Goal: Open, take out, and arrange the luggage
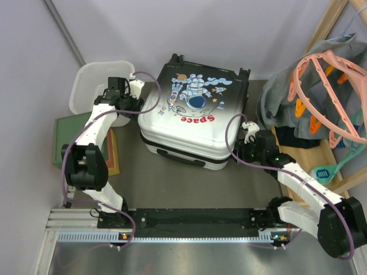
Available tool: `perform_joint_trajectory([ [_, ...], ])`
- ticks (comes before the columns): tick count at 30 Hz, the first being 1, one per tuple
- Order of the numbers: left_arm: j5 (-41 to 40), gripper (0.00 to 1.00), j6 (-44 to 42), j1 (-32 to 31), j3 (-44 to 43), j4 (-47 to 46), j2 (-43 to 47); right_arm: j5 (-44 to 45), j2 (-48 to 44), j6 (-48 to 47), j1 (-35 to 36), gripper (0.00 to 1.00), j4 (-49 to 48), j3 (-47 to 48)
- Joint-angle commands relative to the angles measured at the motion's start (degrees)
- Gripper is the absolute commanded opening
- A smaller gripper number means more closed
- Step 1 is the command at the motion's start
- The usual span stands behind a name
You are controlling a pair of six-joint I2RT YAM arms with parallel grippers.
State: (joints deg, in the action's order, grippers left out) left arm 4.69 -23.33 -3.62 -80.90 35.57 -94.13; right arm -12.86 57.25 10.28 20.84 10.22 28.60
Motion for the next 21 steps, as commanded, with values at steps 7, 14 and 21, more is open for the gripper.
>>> perform_joint_trajectory([
  [7,1.3,0.71,-0.1,0.0,-3.7,-1.6,-3.5,-7.1,-3.3,-6.1,0.3,0.56,-7.0,5.2],
  [14,2.4,0.71,0.1,0.0,-2.4,-1.7,-2.0,-4.0,-12.0,-7.6,0.3,0.57,-8.5,1.6],
  [21,3.1,0.71,-0.4,0.0,-1.0,-1.9,-0.6,-8.4,-9.9,-8.7,0.3,0.54,-11.3,0.3],
])
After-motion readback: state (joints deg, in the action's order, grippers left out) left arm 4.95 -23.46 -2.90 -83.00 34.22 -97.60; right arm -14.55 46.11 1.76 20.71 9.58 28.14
